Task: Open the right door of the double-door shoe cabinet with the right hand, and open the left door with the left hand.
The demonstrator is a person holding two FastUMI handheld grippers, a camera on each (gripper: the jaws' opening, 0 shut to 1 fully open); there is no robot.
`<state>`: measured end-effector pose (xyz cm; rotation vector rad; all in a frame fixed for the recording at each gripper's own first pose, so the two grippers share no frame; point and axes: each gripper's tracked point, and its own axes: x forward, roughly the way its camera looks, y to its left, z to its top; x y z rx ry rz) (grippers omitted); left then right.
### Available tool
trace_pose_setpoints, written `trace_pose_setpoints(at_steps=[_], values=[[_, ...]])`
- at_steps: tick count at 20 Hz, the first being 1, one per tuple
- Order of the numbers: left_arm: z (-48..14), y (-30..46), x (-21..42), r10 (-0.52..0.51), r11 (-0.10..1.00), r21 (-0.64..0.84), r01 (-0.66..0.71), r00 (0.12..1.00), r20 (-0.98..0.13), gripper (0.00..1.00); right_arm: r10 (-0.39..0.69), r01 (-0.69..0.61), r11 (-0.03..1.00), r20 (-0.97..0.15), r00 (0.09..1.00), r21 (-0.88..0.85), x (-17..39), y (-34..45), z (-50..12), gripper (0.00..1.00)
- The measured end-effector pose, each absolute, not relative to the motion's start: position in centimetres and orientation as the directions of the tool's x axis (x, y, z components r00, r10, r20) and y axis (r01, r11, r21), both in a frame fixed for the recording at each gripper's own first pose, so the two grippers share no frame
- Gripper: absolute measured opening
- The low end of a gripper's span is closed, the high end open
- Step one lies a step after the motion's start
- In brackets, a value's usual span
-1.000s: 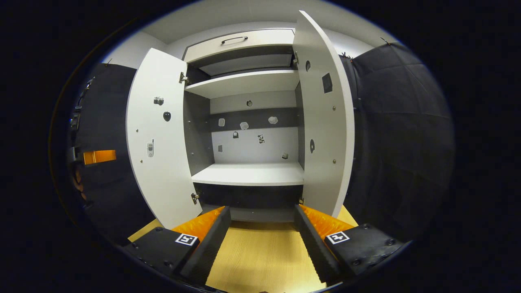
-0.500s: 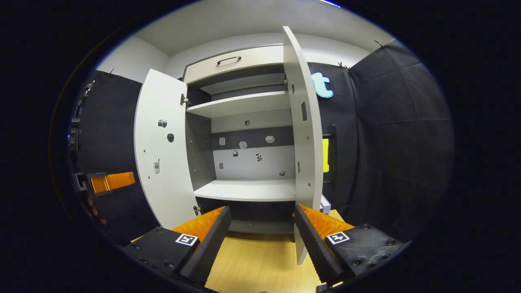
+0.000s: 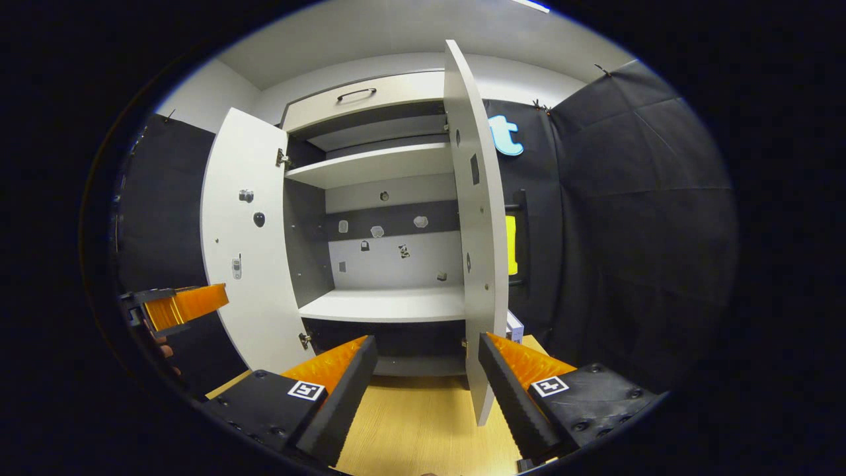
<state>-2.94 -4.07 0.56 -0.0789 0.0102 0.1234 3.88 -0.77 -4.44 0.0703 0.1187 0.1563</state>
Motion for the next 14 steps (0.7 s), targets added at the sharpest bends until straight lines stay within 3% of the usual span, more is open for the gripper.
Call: trace_pose_setpoints(at_steps=[14], values=[[0.9, -1.0, -4.4, 0.126, 0.992, -0.017, -0.126, 0.991, 0.037, 0.95, 0.17, -0.166, 0.985, -0.134, 0.976, 0.039, 3.4, 3.5, -6.2, 0.97]])
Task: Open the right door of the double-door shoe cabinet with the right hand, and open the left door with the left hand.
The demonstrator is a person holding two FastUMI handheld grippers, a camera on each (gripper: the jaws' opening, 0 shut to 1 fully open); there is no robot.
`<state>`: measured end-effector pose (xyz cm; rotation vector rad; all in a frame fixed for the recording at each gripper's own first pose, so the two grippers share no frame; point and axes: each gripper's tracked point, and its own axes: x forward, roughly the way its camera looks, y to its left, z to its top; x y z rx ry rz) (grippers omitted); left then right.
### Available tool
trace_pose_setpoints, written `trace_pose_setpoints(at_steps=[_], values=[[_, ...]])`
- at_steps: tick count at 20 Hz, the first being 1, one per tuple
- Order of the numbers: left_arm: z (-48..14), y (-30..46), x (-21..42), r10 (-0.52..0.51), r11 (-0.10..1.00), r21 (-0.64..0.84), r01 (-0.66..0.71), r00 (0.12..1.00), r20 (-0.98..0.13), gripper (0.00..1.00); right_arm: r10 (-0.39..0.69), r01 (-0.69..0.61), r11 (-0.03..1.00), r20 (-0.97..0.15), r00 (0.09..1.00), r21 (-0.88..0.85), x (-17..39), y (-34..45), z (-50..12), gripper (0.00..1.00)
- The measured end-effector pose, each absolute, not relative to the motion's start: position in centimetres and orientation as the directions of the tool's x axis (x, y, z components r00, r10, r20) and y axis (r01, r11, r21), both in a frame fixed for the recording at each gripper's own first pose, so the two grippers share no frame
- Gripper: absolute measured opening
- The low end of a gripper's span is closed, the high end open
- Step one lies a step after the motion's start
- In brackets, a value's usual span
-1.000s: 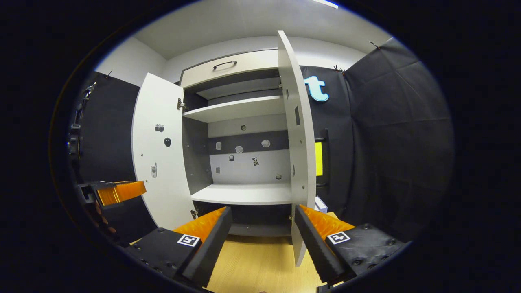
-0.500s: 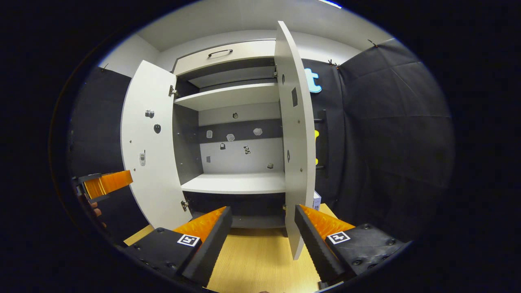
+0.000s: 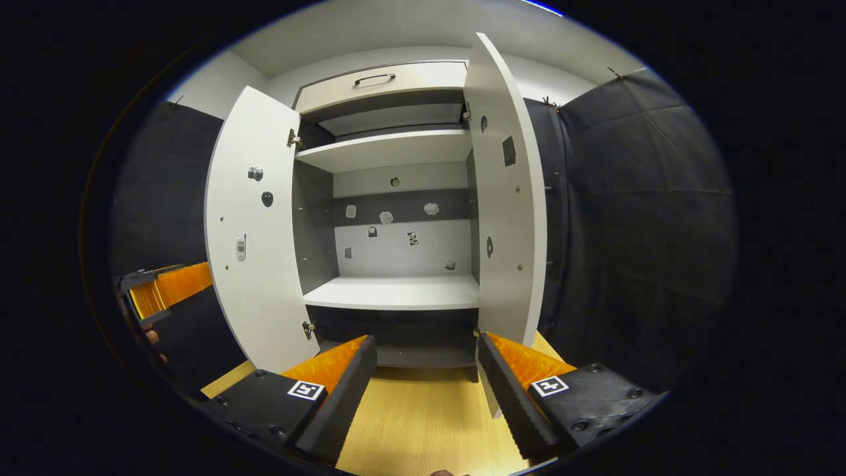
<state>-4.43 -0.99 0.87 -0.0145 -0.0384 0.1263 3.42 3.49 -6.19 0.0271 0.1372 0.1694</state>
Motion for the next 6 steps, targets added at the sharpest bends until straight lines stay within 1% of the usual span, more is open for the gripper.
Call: trace_pose_setpoints(at_steps=[3, 6], values=[[1.44, -1.9, -4.66, 0.099, 0.995, -0.027, -0.097, 0.994, 0.053, 0.95, 0.169, -0.167, 0.985, -0.115, 0.979, 0.034, 3.34, 3.99, -5.91, 0.97], [1.38, -1.85, -4.68, 0.092, 0.996, -0.014, -0.091, 0.994, 0.067, 0.95, 0.16, -0.158, 0.987, -0.099, 0.982, 0.031, 3.22, 4.34, -5.96, 0.97]])
